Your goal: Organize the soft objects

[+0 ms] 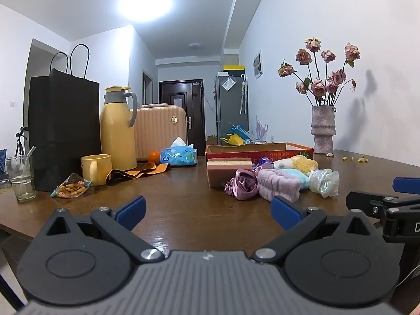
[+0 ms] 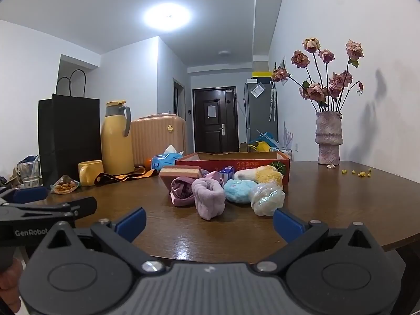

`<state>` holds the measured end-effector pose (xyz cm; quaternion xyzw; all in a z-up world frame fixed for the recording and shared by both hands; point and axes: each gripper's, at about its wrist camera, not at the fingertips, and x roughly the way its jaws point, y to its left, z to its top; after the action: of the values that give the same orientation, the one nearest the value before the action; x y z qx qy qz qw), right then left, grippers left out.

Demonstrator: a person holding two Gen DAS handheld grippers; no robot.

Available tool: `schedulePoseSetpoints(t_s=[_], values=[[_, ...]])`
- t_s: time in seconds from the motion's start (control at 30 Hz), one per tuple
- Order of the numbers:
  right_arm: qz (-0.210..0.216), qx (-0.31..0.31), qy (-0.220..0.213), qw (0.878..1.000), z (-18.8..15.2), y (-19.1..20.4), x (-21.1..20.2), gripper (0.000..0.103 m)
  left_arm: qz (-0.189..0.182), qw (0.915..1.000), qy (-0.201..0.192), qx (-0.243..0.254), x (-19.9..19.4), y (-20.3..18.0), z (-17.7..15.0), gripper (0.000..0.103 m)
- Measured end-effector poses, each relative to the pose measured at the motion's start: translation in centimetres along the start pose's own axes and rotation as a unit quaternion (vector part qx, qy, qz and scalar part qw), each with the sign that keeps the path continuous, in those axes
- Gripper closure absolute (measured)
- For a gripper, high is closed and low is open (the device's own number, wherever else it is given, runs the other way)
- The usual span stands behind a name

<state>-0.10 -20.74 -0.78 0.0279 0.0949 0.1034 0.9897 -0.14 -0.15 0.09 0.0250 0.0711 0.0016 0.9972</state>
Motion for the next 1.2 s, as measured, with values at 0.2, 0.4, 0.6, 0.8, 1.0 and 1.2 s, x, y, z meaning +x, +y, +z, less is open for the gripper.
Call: schedulePoseSetpoints(t_s=[0.2,0.4,0.6,0.8,1.0,1.2], values=[[0.001,-0.001,0.000,1.000,-0.05,0.07,0.03,0.000,-0.001,1.0000,-0.002,0.001,-0.02,0.04,0.06,0.000],[0.002,0.000,0.000,1.000,-0.04,-0.06,-0.04,0.000,-0.001,1.0000,-0.003,0.003,-0.09,-0.06,0.07,0.000],[0.001,0.000,-0.001,1.000,-0.05,-0.08,-0.05,0.000,-0.002,1.0000,-0.003,0.004,-0.17,-0.10,0.11,0.000],[0.000,0.000,-0.001,1.000,-0.08,-0.08,-0.06,0.000,-0.002,1.0000,-0.004,0.005,-0.19,-0.09,0.07,0.000],[-0.003,0.003,0.001,1.000,-0.10,-0.23,0.00,0.000,-0.001,1.0000,-0.002,0.007,-0.09,-0.04,0.15,0.000],[-0.003,0.004,0.002,1.000,-0.03,-0.26,0.03,0.000,-0.001,1.0000,-0.001,0.007,0.03,0.10,0.16,0.000]])
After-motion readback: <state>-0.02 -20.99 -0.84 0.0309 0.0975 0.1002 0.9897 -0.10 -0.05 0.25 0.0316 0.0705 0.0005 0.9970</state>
